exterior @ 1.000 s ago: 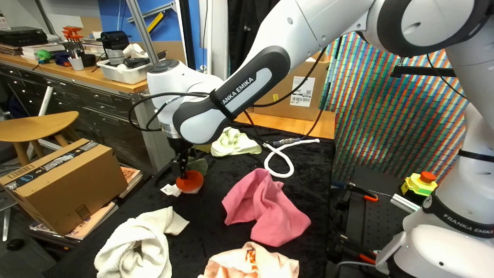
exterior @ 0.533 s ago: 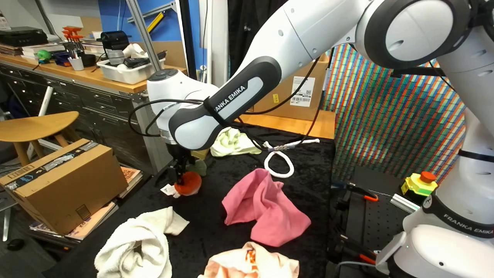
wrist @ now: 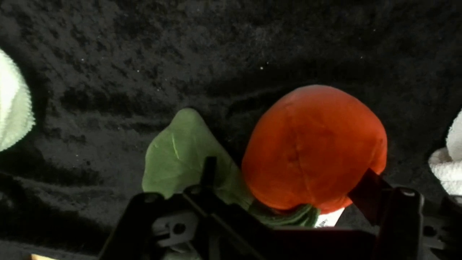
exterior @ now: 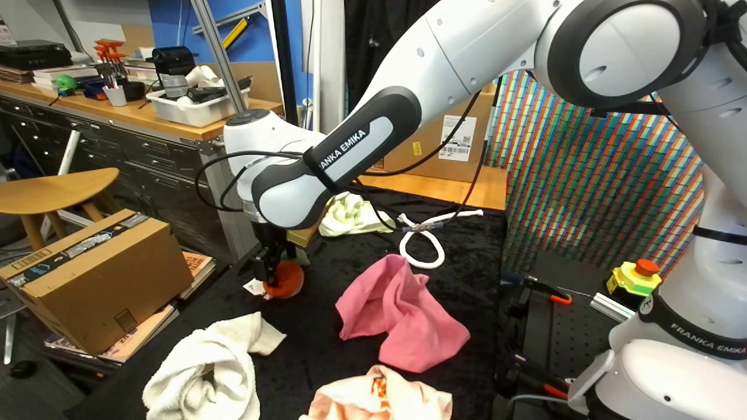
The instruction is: Pile up the objects on the table.
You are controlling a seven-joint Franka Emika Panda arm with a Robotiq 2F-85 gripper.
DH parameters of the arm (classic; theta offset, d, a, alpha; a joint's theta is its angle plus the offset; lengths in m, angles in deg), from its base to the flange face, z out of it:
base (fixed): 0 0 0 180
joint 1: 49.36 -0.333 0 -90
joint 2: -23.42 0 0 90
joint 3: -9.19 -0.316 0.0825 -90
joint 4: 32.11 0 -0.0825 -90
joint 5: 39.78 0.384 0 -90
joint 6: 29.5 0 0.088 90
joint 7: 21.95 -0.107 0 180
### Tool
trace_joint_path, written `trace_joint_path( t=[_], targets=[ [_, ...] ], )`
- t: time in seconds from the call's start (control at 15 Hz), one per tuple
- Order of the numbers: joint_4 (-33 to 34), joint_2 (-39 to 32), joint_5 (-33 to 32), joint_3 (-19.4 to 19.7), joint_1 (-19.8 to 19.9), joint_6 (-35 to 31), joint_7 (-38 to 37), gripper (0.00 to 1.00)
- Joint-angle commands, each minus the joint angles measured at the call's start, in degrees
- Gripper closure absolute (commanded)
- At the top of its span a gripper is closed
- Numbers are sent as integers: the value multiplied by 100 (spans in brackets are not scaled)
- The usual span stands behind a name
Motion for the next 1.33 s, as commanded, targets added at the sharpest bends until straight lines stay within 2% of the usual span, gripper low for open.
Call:
trace_joint_path(
  t=[0.0, 0.4, 0.47, 0.53, 0.6, 0.73, 0.87, 1.27],
  targets=[
    [170, -86, 165, -37, 4, 189, 13, 42],
    [-7, 208, 111, -50, -71, 492, 41, 86],
    [-49, 293, 108, -66, -75, 548, 69, 90],
    [-124, 406, 72, -65, -100, 602, 85, 92],
    [-213, 533, 63, -79, -106, 655, 116, 89],
    [-379, 813, 31, -77, -135, 761, 109, 92],
    [-620, 1188, 56, -99, -92, 758, 136, 90],
    [-2060, 2746, 130, -8, 284, 428, 64, 89]
  ],
)
